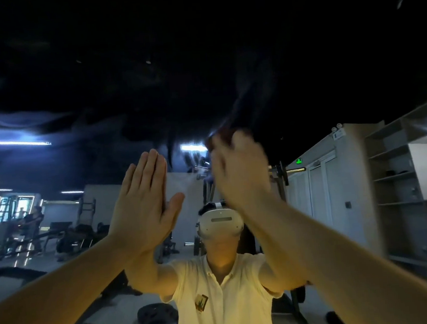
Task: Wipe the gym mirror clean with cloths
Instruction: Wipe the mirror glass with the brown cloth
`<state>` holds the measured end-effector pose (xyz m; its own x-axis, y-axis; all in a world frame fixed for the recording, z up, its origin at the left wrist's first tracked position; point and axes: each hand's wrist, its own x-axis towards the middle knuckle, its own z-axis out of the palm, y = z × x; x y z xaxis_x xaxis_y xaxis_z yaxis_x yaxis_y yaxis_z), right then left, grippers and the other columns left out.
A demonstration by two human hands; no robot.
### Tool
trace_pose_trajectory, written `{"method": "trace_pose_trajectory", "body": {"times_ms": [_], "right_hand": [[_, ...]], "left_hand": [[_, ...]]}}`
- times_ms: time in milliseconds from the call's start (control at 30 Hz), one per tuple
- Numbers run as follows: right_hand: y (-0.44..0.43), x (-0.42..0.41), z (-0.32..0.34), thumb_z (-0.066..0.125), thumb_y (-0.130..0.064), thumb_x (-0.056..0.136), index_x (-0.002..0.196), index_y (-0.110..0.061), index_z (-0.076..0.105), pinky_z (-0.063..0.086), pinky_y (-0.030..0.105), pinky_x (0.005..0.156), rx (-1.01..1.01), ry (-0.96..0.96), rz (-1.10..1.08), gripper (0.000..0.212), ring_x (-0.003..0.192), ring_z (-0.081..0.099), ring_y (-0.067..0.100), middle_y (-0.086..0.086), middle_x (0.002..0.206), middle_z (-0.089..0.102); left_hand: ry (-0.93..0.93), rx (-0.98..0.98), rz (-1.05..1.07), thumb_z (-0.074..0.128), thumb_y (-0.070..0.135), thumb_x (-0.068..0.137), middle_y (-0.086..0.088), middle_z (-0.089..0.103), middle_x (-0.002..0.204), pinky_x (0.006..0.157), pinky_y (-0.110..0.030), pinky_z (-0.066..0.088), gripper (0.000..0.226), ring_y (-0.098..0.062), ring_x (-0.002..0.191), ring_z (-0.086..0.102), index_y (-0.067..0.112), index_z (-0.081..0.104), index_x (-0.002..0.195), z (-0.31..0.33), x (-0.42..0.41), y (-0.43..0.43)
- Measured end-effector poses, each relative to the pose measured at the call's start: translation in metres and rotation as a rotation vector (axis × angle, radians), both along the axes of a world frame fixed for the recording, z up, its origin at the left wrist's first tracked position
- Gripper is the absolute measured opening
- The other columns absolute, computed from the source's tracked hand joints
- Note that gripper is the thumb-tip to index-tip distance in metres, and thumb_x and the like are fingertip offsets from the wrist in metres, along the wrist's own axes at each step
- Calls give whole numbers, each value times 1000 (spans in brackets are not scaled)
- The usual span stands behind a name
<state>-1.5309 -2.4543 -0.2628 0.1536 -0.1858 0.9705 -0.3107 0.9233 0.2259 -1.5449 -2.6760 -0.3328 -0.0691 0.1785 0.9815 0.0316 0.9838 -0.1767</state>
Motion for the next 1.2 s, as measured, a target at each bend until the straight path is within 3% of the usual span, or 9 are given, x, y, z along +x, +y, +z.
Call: {"method": "trace_pose_trajectory", "body": {"times_ms": [100, 200, 400, 500, 733, 867, 933, 1067, 1200], "right_hand": [[6, 5, -81, 52, -38, 99, 129, -22, 61, 53, 36, 79, 519, -68, -1, 35, 91, 53, 18, 5, 105, 54], [32, 0, -59, 61, -42, 96, 138, -26, 57, 51, 36, 82, 862, 11, -158, 45, 96, 56, 20, 6, 111, 58], [17, -1, 46, 53, -31, 103, 141, -21, 59, 48, 40, 84, -49, 53, -126, 39, 94, 58, 27, 13, 111, 59], [-22, -3, 5, 59, -29, 98, 139, -20, 57, 50, 40, 86, -88, 14, -67, 42, 98, 56, 26, 13, 114, 56], [-19, 9, -160, 49, -35, 96, 134, -25, 56, 50, 38, 83, 581, -195, 19, 40, 93, 55, 20, 4, 105, 55], [21, 19, -151, 62, -32, 93, 140, -23, 52, 55, 41, 81, 1025, -234, -187, 49, 93, 61, 25, 8, 107, 61], [22, 29, -106, 65, -38, 94, 133, -30, 55, 56, 40, 76, 896, -206, -226, 41, 93, 64, 25, 5, 107, 63], [8, 21, -33, 61, -31, 100, 140, -23, 55, 54, 43, 81, 122, -138, -162, 41, 95, 63, 29, 15, 112, 61], [-38, 2, -86, 62, -25, 94, 148, -18, 46, 53, 43, 85, -52, -131, -89, 57, 100, 57, 30, 17, 115, 54]], "left_hand": [[-32, -29, -41, 21, 53, 108, -13, 1, 173, 129, -37, -7, 75, -22, 161, -5, 5, 6, 165, 1, 4, -5], [-34, -54, -32, 20, 51, 109, -13, 2, 173, 129, -35, -8, 74, -21, 161, -5, 4, 7, 164, -1, 5, -8], [-32, -39, -22, 16, 53, 109, -13, -3, 173, 130, -42, -2, 75, -23, 161, -7, 5, 3, 165, -4, 4, -6], [-53, -60, -70, 18, 51, 109, -11, -4, 173, 130, -42, -2, 73, -22, 160, -7, 6, 2, 165, -3, 3, -9], [-143, -59, -129, 21, 40, 105, -11, 9, 173, 130, -41, -1, 67, -22, 160, 1, 10, 10, 164, -15, 26, -23], [-75, 1, -67, 25, 43, 108, -16, 12, 171, 130, -43, 3, 69, -27, 160, 7, 4, 13, 163, -64, 39, -20], [-84, 8, -62, 25, 44, 108, -18, 14, 171, 130, -44, 4, 70, -28, 160, 8, 3, 14, 163, -79, 35, -22], [-127, 6, -59, 20, 47, 108, -20, 10, 172, 130, -52, 11, 73, -30, 160, 5, 0, 11, 163, -98, 18, -22], [-86, 6, -114, 21, 43, 107, -19, 7, 172, 129, -54, 11, 72, -31, 160, 5, -1, 12, 163, -100, 11, -22]]}}
